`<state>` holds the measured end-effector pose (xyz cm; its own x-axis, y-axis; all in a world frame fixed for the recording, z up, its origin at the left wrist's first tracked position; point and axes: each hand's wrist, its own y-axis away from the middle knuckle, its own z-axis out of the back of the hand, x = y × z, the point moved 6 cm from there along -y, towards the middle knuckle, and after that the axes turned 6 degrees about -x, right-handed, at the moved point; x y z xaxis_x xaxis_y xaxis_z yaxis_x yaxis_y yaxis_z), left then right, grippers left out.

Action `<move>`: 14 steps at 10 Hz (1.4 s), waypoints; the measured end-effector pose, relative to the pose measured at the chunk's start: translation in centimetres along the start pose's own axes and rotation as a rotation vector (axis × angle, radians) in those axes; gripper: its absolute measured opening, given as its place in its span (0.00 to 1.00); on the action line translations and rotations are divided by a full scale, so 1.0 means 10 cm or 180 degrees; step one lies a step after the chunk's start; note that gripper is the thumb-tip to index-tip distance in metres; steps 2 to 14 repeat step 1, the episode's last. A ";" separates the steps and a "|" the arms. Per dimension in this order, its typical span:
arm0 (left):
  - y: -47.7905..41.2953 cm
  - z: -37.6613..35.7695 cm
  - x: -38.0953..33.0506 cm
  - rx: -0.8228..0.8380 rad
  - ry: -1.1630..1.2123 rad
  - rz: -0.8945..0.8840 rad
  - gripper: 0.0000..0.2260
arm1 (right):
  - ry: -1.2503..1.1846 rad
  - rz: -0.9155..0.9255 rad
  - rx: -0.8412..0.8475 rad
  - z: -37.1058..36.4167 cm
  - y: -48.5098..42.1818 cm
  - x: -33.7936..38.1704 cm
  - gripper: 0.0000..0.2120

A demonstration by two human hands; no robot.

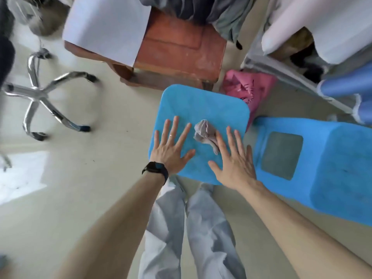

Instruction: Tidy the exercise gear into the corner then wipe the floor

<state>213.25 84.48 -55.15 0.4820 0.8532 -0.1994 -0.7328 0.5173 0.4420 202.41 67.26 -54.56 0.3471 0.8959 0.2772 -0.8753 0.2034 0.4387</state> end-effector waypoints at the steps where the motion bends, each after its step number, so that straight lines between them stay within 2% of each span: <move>1: 0.02 -0.01 0.00 0.0190 -0.0002 0.0059 0.35 | -0.0563 -0.0162 0.0225 0.19 -0.07 -0.03 0.41; 14: 0.02 -0.01 0.00 0.0190 -0.0002 0.0059 0.35 | -0.0563 -0.0162 0.0225 0.19 -0.07 -0.03 0.41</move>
